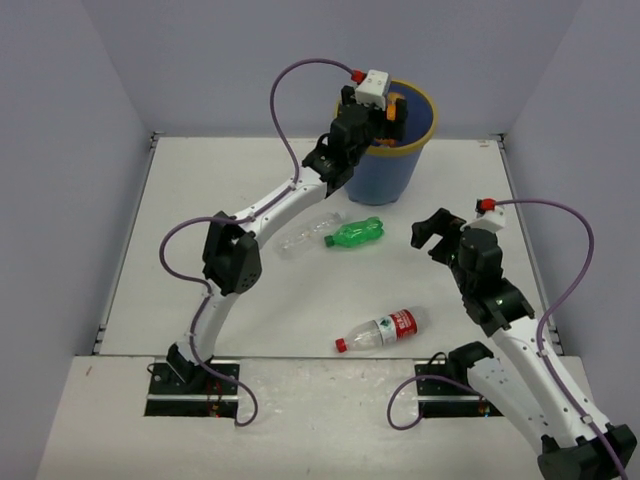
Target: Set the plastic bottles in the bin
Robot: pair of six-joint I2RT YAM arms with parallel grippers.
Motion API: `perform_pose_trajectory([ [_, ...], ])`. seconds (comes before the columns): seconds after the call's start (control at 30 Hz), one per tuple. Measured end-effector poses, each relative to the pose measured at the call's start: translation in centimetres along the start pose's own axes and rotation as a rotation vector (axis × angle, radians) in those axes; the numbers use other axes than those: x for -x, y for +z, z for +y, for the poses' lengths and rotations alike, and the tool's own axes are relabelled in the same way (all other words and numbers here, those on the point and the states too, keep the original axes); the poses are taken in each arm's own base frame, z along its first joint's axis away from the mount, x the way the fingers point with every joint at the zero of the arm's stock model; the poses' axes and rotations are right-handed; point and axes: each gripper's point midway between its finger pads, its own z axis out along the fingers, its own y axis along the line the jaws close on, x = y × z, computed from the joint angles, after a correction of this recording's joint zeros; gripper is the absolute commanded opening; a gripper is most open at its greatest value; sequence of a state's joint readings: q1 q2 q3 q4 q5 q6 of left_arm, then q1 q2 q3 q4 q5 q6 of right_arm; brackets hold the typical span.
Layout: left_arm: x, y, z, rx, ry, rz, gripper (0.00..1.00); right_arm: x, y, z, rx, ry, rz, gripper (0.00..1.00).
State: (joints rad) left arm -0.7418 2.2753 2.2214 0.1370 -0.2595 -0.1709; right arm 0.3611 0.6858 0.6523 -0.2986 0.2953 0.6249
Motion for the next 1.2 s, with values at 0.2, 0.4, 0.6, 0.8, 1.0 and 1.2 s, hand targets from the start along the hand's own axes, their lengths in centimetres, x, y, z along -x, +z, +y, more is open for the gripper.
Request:
perform_pose_trajectory([
  [0.2, 0.8, -2.0, -0.1, -0.028, 0.002, 0.023, 1.0, -1.0, -0.1, 0.2, 0.024, 0.015, 0.032, 0.99],
  [0.4, 6.1, -6.3, -0.4, -0.074, -0.017, -0.006, 1.0, -2.3, -0.5, 0.3, 0.037, 0.048, 0.089, 0.99],
  [0.6, 10.3, -15.3, 1.2, -0.086, -0.032, -0.019, 1.0, -5.4, -1.5, -0.9, -0.014, 0.098, 0.224, 0.99],
  [0.8, 4.6, -22.8, 4.0, -0.047, -0.058, 0.101, 1.0, -9.1, -4.5, -2.1, -0.036, 0.104, 0.407, 0.99],
  [1.0, -5.4, -27.8, 6.9, 0.025, -0.07, 0.299, 1.0, -12.9, -8.9, -2.1, 0.033, 0.129, 0.62, 0.99],
  [1.2, -7.7, -30.6, 8.8, 0.085, -0.063, 0.333, 1.0, -17.6, -11.6, -3.9, -0.004, 0.186, 0.801, 0.99],
])
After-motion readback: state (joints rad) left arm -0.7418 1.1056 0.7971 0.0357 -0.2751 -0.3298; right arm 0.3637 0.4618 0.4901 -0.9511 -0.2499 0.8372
